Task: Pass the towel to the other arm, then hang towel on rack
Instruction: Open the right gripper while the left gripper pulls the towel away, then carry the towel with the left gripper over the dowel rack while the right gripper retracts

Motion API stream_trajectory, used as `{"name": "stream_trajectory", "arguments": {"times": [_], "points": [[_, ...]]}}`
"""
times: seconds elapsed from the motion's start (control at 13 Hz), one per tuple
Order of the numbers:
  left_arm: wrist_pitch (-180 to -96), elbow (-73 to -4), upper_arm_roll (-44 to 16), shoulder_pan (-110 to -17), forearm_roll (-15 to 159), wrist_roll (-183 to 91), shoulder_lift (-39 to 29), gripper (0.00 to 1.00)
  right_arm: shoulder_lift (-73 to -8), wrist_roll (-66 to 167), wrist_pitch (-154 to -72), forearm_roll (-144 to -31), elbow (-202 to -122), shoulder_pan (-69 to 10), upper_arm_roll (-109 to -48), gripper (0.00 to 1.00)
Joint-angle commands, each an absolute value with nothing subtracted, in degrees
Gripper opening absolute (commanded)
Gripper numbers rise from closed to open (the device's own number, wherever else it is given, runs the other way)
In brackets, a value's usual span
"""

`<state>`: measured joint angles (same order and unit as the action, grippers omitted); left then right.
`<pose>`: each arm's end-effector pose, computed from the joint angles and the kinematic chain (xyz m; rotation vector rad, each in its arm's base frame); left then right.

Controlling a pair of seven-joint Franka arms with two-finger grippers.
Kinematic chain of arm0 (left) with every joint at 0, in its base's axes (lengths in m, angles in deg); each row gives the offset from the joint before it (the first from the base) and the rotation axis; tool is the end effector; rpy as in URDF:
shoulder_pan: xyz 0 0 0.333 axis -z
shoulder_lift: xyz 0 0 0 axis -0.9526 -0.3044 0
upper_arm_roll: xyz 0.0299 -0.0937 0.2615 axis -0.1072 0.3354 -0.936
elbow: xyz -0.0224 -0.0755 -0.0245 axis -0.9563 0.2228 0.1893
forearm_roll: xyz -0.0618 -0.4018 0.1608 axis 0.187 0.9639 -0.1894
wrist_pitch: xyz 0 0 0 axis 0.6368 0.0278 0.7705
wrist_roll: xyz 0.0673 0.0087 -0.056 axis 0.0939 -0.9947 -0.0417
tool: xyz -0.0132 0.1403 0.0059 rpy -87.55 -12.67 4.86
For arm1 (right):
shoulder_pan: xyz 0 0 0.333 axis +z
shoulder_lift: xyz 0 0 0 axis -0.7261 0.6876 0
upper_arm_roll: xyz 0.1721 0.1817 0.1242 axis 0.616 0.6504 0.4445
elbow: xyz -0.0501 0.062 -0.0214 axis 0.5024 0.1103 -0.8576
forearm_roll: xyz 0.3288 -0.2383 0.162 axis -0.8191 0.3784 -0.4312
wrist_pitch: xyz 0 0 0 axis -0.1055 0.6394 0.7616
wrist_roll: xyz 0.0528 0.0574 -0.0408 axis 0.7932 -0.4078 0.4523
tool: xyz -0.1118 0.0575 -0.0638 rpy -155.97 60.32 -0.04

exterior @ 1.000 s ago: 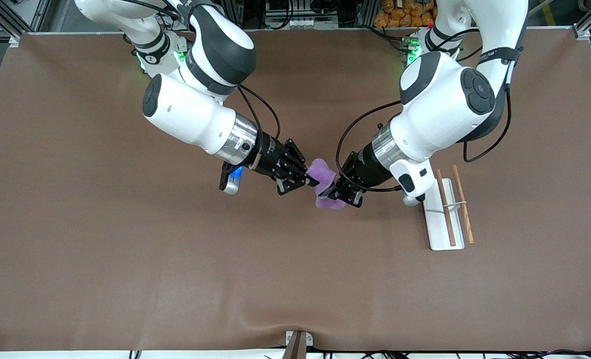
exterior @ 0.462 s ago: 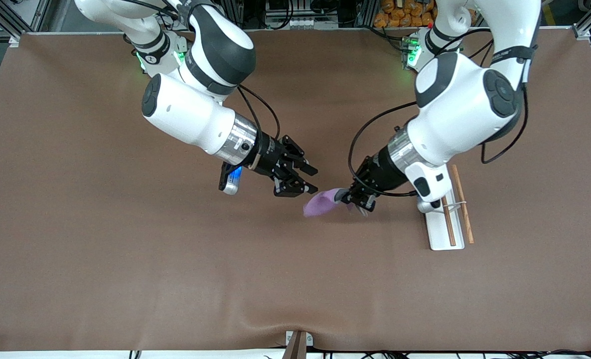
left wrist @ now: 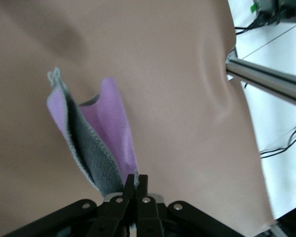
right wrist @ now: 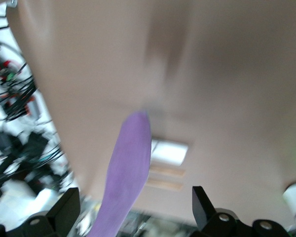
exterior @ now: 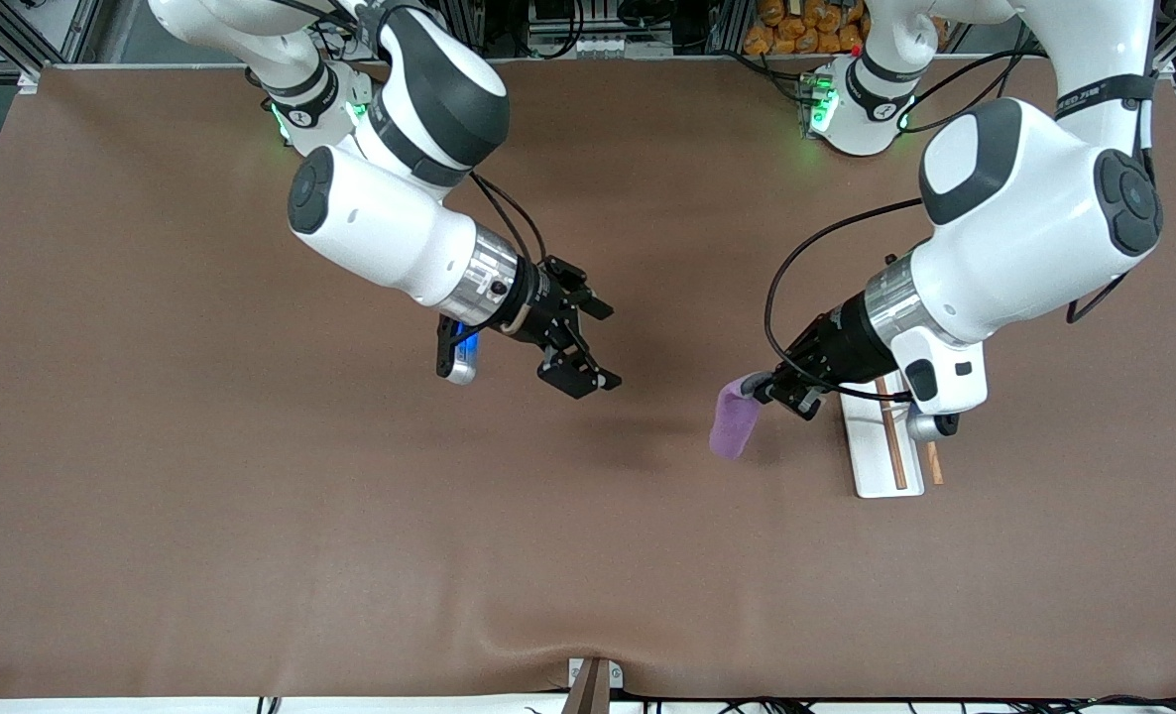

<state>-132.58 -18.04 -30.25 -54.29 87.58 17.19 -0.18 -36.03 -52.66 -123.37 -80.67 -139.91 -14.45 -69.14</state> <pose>0.6710 -0.2881 0.4596 2.3715 1.2681 -0.2249 0.6126 0.4752 0.4283 -2.0233 1.5857 0.4340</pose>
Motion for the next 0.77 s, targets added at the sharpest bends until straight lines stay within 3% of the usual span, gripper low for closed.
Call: {"name": "stream_trajectory", "arguments": {"times": [0.0,0.15,0.31,0.69], "points": [[-127.0,-18.3,-30.3,-56.4,85.8,7.9,0.6,0.0,-37.7,-51.5,-109.8,-64.8,-139.5,-14.6,-68.8,1.0],[-121.4,-18.8,-30.4,-58.1,81.6,-1.7,0.5,0.0,-38.6,-43.9,-92.6,-56.4,-139.4,-14.2,-68.7,1.0],[-116.9,-19.1,-30.3,-59.4,76.4,-13.1,0.3,0.0,-39.1,-32.8,-81.7,-54.3,-139.5,-15.0,-69.0,1.0],[-114.6,-21.9,-30.4,-63.9,72.2,-34.1,-0.4,0.0,-42.5,-8.8,-73.0,-43.3,-141.4,-19.7,-69.3,1.0]]}}
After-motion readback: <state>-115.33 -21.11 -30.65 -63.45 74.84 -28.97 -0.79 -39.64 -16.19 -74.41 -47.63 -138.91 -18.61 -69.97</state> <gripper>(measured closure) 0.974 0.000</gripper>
